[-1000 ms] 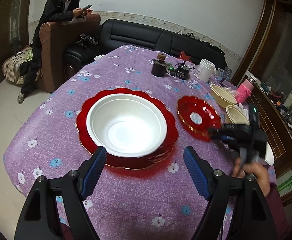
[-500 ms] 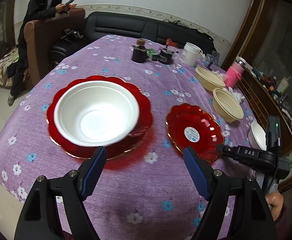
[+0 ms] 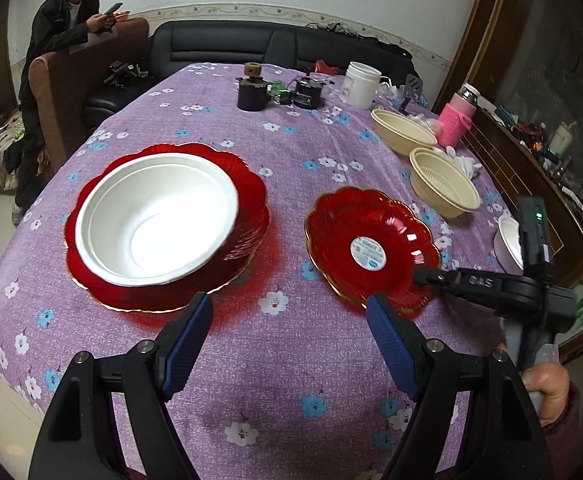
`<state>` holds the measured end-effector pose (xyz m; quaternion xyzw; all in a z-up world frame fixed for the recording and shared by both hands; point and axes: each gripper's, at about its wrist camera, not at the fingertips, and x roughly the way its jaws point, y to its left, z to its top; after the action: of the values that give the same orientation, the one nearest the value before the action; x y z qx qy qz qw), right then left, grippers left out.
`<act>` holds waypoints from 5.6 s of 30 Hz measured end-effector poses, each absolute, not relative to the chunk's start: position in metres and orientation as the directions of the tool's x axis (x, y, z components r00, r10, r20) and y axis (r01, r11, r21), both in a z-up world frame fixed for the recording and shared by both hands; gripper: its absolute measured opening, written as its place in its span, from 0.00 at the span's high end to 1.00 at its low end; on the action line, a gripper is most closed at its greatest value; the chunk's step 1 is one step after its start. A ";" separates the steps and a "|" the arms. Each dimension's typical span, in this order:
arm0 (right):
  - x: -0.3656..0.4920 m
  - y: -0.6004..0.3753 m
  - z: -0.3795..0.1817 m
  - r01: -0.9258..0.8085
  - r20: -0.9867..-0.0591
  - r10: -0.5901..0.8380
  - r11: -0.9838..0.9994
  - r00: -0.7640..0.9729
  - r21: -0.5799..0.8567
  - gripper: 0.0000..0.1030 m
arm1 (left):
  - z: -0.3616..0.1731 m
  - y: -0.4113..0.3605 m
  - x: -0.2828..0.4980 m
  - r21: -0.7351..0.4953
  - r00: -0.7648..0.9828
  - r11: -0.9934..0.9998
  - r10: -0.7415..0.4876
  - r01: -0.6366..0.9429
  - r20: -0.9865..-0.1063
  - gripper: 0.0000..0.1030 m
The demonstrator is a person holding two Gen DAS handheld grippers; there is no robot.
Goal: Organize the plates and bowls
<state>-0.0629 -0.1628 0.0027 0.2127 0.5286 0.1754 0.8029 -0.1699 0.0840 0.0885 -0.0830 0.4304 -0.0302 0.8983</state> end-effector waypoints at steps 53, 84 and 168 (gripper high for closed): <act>-0.098 -0.123 0.072 -0.234 -0.703 0.417 0.908 0.576 0.347 0.72 | 0.094 0.075 -0.118 -0.150 0.644 0.988 -0.134 0.030 -0.753 0.60; -0.048 0.088 0.067 -0.467 -0.701 0.427 0.871 0.571 0.151 0.56 | 0.087 0.221 -0.114 0.109 0.636 0.943 0.295 -0.316 -0.713 0.38; -0.110 -0.384 0.062 0.353 -0.669 -0.084 0.893 0.739 0.278 0.03 | 0.100 0.023 -0.162 0.099 0.709 0.993 0.020 0.070 -0.705 0.14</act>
<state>-0.1102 -0.3840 0.0615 0.1976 0.3410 -0.1199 0.9112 -0.1625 0.0227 0.0999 0.0592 0.3811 -0.0135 0.9225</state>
